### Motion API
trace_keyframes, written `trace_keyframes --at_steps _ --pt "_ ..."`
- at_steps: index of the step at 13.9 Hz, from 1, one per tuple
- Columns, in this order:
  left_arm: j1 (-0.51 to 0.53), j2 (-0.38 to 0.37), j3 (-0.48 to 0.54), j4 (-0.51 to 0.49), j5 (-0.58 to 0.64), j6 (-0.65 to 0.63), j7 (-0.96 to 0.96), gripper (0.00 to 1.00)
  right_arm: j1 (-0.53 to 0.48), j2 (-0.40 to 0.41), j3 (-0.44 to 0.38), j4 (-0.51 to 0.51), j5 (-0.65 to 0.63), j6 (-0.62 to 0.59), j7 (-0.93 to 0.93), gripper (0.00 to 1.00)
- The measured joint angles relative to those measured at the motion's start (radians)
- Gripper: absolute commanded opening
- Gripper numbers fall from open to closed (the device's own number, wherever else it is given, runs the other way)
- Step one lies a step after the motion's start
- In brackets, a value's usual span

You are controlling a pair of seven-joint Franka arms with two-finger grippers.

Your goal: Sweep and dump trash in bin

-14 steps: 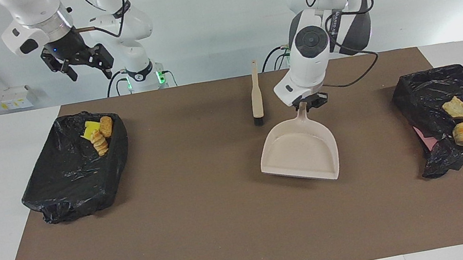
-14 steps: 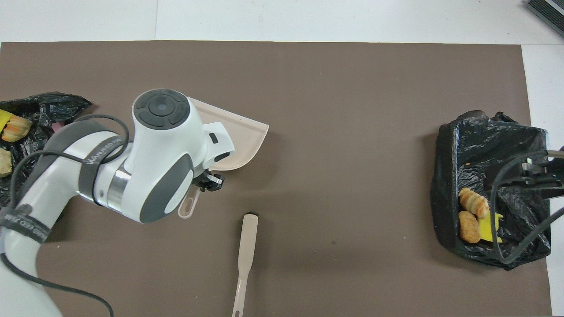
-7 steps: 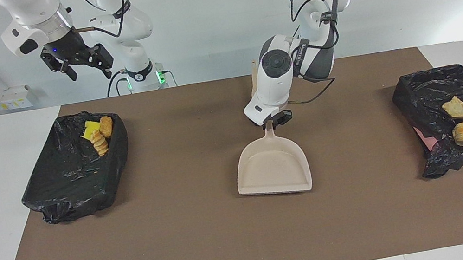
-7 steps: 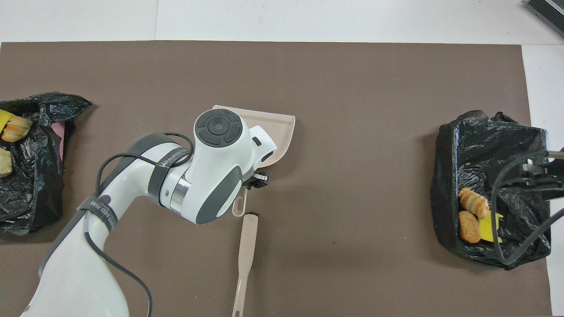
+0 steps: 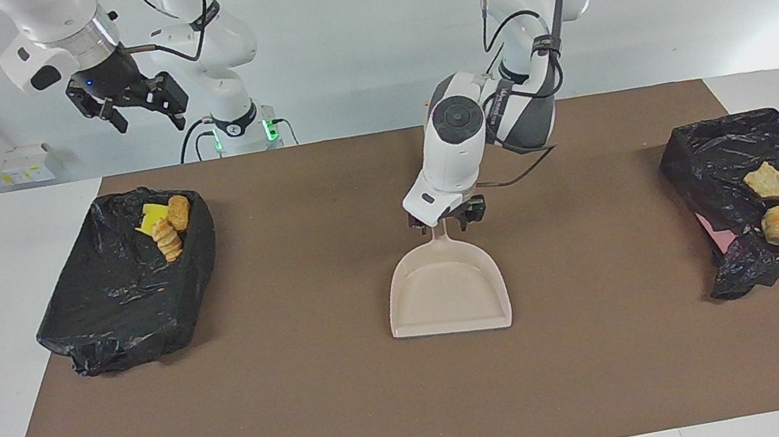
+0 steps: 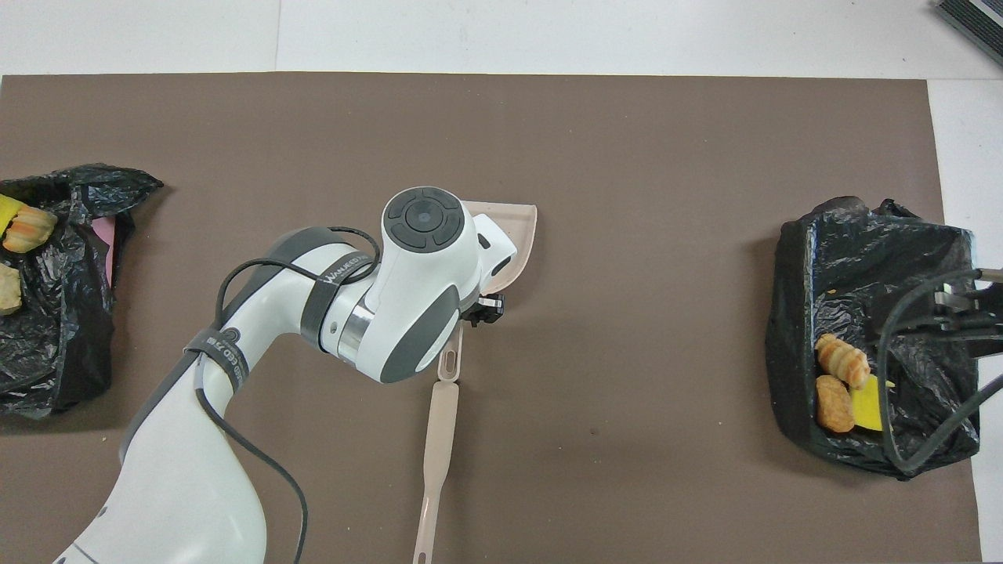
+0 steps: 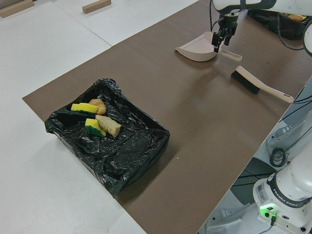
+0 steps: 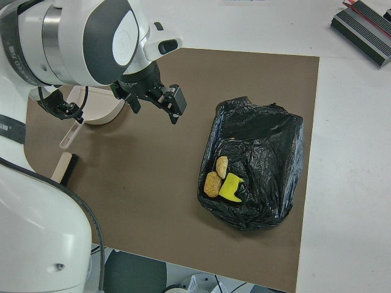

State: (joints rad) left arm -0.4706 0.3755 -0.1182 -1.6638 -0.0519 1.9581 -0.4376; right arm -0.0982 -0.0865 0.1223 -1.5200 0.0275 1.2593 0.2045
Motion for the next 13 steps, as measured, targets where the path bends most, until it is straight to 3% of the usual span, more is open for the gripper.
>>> trace_keyframes --at_steps 8,13 --pt "0.302 -0.041 0.012 0.015 0.0 0.01 0.233 1.0 0.0 -0.001 -0.016 0.0 0.0 -0.002 -0.001 1.0" --pt "0.413 -0.085 0.012 0.022 0.0 0.026 0.365 1.0 0.0 -0.003 -0.016 0.0 0.0 -0.002 -0.001 1.0"
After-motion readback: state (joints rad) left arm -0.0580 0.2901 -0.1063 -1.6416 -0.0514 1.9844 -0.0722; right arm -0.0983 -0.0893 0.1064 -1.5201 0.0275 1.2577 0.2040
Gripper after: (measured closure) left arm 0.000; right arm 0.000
